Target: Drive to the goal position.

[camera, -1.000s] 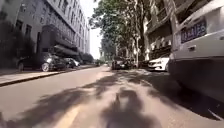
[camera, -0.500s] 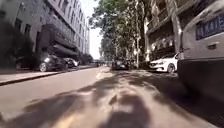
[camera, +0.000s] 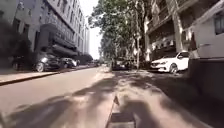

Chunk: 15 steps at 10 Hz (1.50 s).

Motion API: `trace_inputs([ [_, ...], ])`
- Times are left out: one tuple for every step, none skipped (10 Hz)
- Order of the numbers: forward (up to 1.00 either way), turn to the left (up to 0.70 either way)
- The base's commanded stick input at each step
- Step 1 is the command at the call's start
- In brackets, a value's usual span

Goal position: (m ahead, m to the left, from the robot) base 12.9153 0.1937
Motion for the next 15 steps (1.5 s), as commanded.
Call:
trace_inputs([
  [0.70,0.00],
  [0.70,0.00],
  [0.70,0.00],
  [0.70,0.00],
  [0.70,0.00],
  [0.70,0.00],
  [0.70,0.00],
  [0.70,0.00],
  [0.70,0.00],
  [0.70,0.00],
  [0.70,0.00],
  [0.70,0.00],
  [0.70,0.00],
  [0.70,0.00],
  [0.70,0.00],
])
